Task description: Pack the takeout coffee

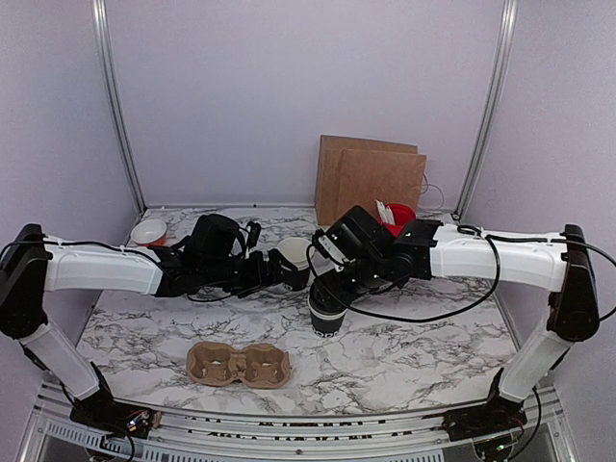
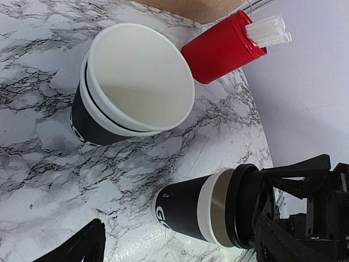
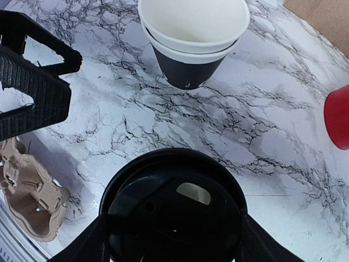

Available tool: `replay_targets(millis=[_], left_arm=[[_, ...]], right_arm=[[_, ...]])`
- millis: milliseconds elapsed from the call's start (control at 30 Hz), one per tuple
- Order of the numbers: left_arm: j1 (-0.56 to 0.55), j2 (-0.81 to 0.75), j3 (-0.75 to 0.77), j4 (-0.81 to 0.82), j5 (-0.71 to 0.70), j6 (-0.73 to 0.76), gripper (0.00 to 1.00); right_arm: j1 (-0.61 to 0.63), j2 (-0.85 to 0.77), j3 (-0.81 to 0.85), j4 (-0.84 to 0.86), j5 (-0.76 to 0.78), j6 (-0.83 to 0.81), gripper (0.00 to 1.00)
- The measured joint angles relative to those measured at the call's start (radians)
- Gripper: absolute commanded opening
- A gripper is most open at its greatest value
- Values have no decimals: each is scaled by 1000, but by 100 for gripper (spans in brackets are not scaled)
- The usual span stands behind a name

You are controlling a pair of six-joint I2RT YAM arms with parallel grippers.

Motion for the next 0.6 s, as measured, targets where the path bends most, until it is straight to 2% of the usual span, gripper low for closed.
replay_targets(millis=[600], left_arm=[[-36, 43, 11, 2, 0, -6, 96]], right_arm=[[17, 0, -18, 10, 7, 16, 71]])
